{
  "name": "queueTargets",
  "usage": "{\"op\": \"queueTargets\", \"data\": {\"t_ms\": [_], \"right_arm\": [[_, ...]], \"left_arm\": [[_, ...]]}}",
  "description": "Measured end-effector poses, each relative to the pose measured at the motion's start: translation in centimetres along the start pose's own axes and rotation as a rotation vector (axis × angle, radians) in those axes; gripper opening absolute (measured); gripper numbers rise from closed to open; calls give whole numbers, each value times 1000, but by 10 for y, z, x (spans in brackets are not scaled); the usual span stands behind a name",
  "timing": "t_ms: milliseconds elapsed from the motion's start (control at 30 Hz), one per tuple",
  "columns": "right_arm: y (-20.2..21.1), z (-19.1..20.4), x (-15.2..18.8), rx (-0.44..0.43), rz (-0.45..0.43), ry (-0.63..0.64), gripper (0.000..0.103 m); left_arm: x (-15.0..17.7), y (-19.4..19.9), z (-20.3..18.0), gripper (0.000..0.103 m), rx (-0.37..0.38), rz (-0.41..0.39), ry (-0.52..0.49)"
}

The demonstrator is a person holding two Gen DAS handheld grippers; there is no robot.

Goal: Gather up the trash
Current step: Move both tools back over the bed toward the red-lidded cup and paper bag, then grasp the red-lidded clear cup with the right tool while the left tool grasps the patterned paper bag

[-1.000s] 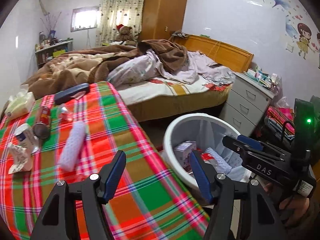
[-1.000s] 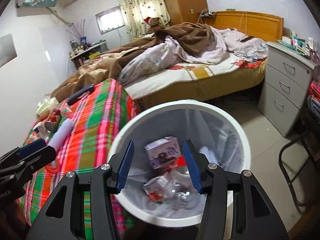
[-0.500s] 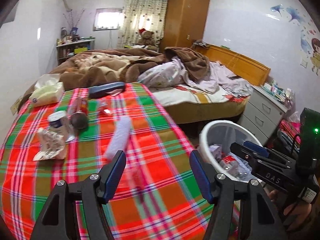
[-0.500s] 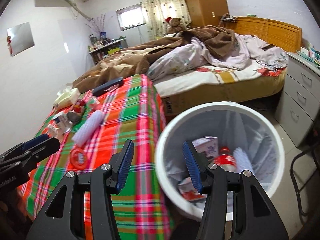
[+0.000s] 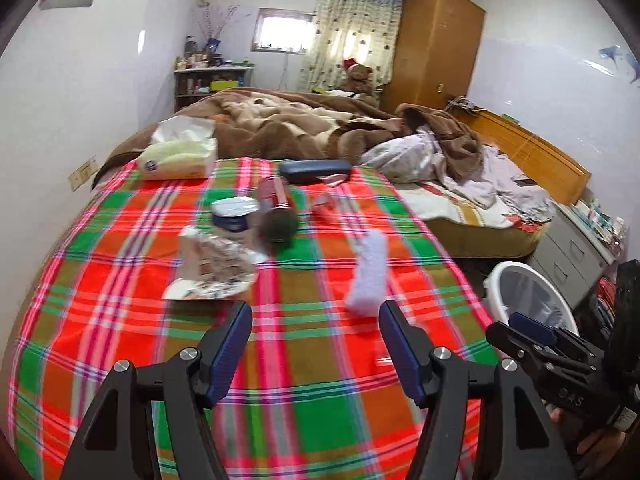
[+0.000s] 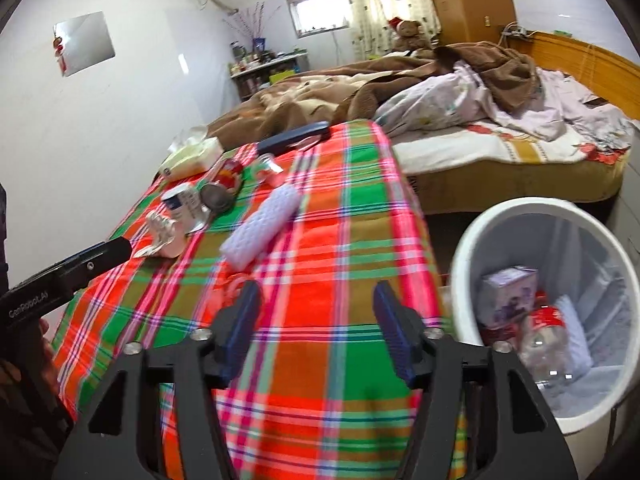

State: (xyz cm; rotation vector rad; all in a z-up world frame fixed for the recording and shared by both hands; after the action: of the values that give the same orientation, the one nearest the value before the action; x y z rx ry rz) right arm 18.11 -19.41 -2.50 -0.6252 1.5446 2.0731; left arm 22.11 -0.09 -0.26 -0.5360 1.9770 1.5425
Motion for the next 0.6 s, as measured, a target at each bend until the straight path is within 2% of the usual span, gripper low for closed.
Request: {"op": "queueTargets", "data": {"t_ms": [167,600], "right_arm": [[-15,22,1,-38,30,43,64],[-54,54,3,-11,127,112,64]], "left_arm": [[0,-4,30,66,-21,11,40],[-7,-37,83,66,-38,63,103]]}}
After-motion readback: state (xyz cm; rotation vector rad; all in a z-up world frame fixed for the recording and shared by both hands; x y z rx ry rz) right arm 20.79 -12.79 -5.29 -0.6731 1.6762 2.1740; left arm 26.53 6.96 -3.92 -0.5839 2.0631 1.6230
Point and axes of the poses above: each gripper's, at about its wrist camera, not at the fingertips, and y roughly against the way its jaws point, z to its left, x to its underside, the point moved 3 cm from there along -y, roughly the way its jaws point, and after that the axes turned 8 degrees about z, right-handed, at the moved point
